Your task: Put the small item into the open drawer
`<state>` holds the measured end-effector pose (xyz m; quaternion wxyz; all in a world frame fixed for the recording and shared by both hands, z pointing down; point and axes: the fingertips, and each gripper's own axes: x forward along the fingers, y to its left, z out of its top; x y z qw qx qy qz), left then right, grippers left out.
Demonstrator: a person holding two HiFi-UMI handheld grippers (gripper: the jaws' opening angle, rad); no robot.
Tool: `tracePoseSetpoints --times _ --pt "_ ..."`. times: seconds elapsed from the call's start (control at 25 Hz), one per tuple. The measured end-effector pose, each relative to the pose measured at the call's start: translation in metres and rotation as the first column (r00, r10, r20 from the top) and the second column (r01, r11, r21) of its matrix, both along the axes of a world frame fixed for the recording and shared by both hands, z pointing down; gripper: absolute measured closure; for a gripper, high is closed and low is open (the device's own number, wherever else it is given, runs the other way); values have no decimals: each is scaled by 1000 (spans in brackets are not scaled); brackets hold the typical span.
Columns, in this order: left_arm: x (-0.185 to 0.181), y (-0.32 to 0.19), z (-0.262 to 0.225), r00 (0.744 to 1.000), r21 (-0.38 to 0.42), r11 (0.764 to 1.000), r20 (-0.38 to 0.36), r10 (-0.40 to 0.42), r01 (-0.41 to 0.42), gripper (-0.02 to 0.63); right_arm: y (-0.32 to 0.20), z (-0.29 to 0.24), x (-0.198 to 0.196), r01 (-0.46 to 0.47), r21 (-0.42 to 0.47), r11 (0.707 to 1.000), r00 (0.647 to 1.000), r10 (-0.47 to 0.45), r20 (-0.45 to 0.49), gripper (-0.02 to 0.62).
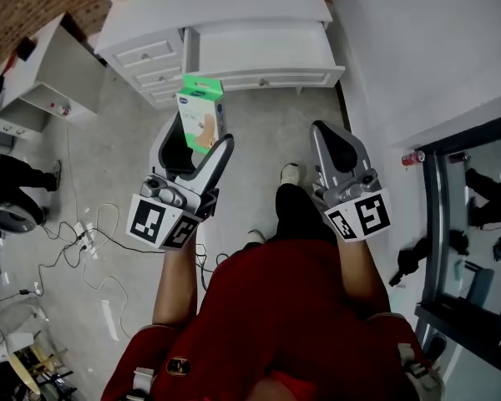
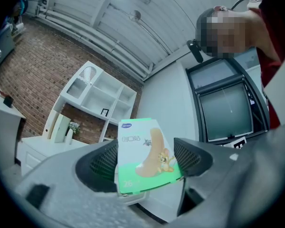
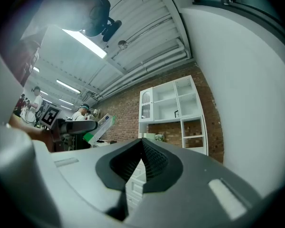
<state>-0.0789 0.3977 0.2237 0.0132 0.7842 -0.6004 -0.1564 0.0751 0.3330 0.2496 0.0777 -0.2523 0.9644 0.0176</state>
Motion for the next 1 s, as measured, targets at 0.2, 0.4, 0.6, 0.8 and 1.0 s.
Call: tracePoseSetpoints --times 0.2,0.4,0.6,0.8,1.0 --pt "-14 -60 12 998 -36 999 55 -11 13 236 -69 7 -11 -7 15 1000 1000 7 5 583" --pt "-18 -137 21 996 -74 997 86 -16 22 236 -152 12 -12 -10 16 1000 1000 9 10 583" --pt "-18 -215 30 996 -116 993 85 -23 33 236 -229 21 -17 14 7 1000 1000 -14 -1 583" --pt "-21 -282 44 989 -171 984 143 -23 48 236 -297 23 -21 37 -3 999 999 -37 10 583" --pt "-25 -333 54 987 -201 978 156 -33 64 236 -347 26 -27 67 -6 998 998 -67 6 583"
